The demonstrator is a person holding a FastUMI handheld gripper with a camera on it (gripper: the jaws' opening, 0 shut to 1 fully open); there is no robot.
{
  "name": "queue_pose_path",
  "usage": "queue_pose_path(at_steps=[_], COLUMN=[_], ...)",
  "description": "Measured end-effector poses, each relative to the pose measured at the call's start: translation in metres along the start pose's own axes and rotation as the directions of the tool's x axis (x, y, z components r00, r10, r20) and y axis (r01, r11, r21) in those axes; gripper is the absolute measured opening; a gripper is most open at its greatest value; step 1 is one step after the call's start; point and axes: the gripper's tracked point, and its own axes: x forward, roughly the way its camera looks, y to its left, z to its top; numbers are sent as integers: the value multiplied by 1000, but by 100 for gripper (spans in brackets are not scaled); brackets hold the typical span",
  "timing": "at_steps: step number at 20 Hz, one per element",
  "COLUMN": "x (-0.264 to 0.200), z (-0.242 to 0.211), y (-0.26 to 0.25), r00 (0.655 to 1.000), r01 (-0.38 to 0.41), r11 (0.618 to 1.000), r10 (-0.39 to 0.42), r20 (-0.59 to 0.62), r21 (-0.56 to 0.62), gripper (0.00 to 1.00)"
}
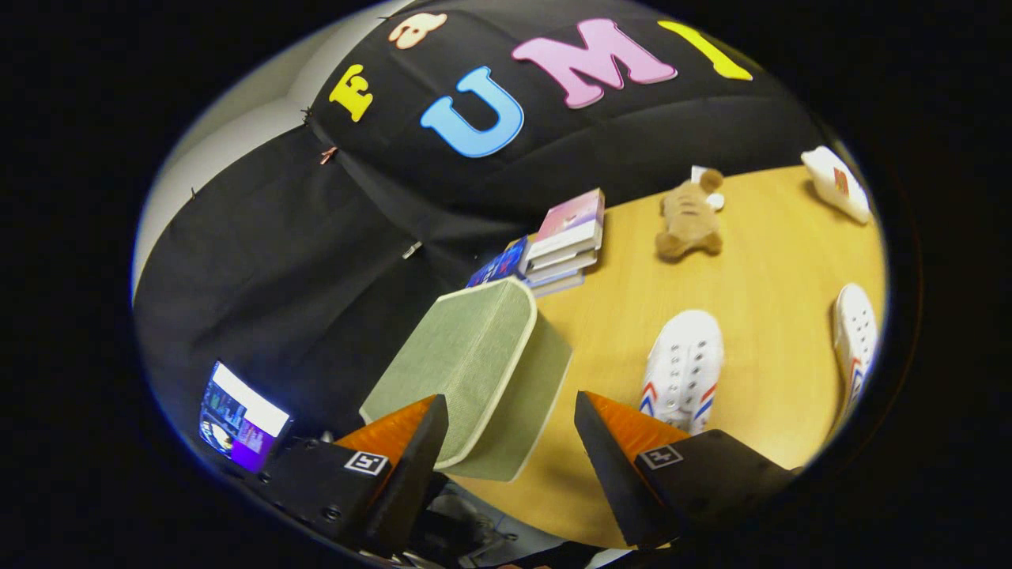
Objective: Open the storage box then place both shoes into the box .Put the left shoe in first, then the right shoe, with the right side of both shoes facing outward in a uniform manner.
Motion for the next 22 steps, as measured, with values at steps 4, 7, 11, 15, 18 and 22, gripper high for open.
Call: queue_pose_path(at_steps=[4, 7, 11, 15, 18, 22], x=[22, 37, 55, 63, 62, 56], z=[-21, -37, -52, -59, -58, -50], y=[12, 26, 35, 43, 52, 51], r00=[991, 971, 948, 921, 897, 900], r01=[-108, -183, -226, -245, -268, -241], r11=[988, 964, 937, 870, 831, 815], r10=[116, 208, 274, 347, 399, 391], r20=[-66, -116, -162, -177, -188, -192], r21=[112, 195, 265, 428, 488, 527], gripper=[98, 98, 98, 98, 97, 84])
